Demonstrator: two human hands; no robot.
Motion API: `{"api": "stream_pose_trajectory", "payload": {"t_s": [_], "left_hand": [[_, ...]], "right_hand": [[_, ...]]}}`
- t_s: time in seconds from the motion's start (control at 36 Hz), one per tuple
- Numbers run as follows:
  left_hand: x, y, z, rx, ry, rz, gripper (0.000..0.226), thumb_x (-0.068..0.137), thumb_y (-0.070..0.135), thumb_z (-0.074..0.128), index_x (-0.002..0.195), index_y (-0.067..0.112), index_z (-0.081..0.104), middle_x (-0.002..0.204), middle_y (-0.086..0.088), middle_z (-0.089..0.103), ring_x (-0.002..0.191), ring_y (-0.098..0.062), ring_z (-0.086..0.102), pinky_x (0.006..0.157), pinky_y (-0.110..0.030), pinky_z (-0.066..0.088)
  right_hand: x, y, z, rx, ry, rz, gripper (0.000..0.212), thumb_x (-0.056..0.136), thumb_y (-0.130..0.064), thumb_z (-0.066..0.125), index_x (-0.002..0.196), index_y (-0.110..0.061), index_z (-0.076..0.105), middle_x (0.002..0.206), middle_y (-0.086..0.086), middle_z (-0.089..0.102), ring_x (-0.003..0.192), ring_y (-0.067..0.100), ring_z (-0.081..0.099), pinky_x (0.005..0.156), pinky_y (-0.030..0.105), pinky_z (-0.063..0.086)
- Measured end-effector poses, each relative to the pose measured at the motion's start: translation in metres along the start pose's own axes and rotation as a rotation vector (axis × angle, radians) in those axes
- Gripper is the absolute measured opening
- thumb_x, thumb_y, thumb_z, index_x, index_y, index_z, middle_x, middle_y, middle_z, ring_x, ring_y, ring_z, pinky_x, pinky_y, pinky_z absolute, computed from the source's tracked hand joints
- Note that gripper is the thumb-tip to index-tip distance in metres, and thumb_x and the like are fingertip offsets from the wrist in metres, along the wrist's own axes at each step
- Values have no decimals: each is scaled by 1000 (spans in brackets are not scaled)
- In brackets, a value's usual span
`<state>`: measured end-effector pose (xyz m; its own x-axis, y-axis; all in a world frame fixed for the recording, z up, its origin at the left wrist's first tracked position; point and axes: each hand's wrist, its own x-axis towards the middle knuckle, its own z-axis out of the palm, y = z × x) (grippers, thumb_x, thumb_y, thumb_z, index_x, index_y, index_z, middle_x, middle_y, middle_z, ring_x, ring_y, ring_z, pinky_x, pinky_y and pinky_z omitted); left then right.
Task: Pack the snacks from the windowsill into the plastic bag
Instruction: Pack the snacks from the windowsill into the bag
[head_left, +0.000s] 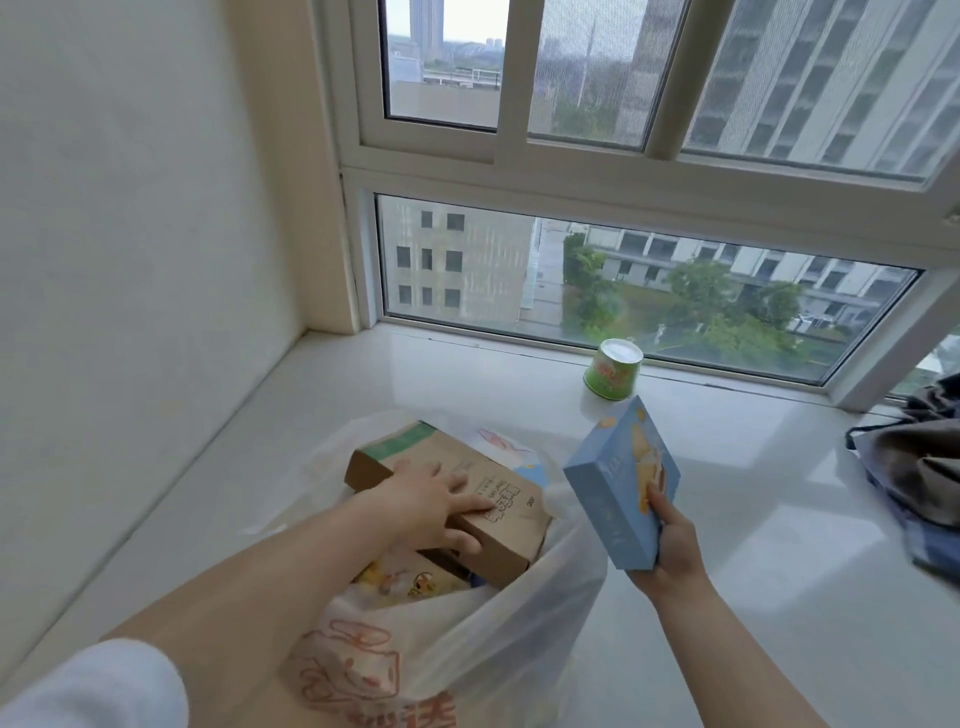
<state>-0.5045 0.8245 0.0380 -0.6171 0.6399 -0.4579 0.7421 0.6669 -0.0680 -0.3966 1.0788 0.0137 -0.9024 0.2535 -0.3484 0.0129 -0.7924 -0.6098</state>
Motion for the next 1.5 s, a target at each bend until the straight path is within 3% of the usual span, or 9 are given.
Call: {"api": "stream_pose_trajectory", "payload": {"t_s": [0.06, 0.11, 0.28, 0.67, 0.89, 1.03, 1.17, 1.28, 1.5], "left_hand": [[5, 6, -5, -1, -32, 56, 70, 84, 72, 39, 144, 56, 6, 160, 5, 4, 146, -31, 5, 109, -62, 16], [13, 11, -6, 5, -42, 111, 71, 84, 70, 45, 143, 58, 6, 160, 7, 4, 146, -30, 2, 108, -65, 16], [28, -11, -15, 24, -86, -46, 72, 82, 73, 43, 142, 59, 6, 159, 4, 12, 140, -32, 21, 101, -64, 25], [9, 51, 11, -188, 29, 24, 50, 93, 66, 19, 142, 56, 18, 160, 6, 6, 147, -27, -4, 112, -60, -1], [21, 118, -9, -344, 43, 2, 63, 91, 61, 38, 140, 23, 45, 154, 0, 21, 143, -21, 13, 111, -41, 22], [13, 141, -6, -413, 189, -2, 43, 97, 38, 35, 107, 7, 64, 114, -14, 60, 110, -33, 51, 92, -40, 41], [-10, 140, -12, -499, 247, -33, 37, 95, 38, 44, 104, 3, 56, 103, -16, 62, 97, -33, 56, 83, -38, 47], [-34, 116, -29, -915, 390, -53, 29, 84, 24, 61, 66, 23, 38, 69, 9, 45, 71, -14, 43, 62, -29, 32], [-68, 29, -1, -888, 688, -478, 34, 91, 48, 52, 121, 32, 55, 121, 6, 55, 111, -16, 52, 94, -36, 45]], "right_hand": [[-6, -2, 2, -44, -60, -5, 21, 70, -34, 76, 81, -16, 79, 78, 8, 75, 60, 24, 71, 46, 31, 56], [-4, 0, -7, -43, -84, 10, 56, 31, -33, 95, 82, -15, 79, 81, 9, 75, 62, 25, 72, 48, 32, 57], [-2, 2, -16, 3, 58, 46, 27, 99, -32, 39, 106, -16, 60, 76, 6, 74, 57, 22, 71, 44, 29, 56], [-4, 0, 4, -62, 65, 76, 32, 99, -38, 39, 102, -15, 60, 72, 6, 73, 55, 21, 70, 44, 27, 55], [-10, -10, -1, -96, 85, 78, 29, 98, -37, 41, 101, -15, 60, 71, 6, 73, 54, 20, 69, 44, 26, 55], [-9, -17, -9, -156, 92, 71, 25, 97, -34, 43, 106, -17, 60, 75, 6, 74, 57, 21, 70, 47, 29, 57], [-11, -19, -14, -215, 74, 101, 23, 99, -32, 42, 101, -17, 60, 74, 6, 74, 57, 21, 70, 46, 29, 56], [-8, -20, -4, -264, 69, 99, 20, 99, -30, 42, 103, -19, 59, 79, 5, 75, 62, 21, 71, 49, 30, 57], [10, -28, 59, -639, 92, -164, 35, 89, -20, 63, 118, -1, 57, 109, 15, 66, 90, 30, 64, 85, 45, 54]]}}
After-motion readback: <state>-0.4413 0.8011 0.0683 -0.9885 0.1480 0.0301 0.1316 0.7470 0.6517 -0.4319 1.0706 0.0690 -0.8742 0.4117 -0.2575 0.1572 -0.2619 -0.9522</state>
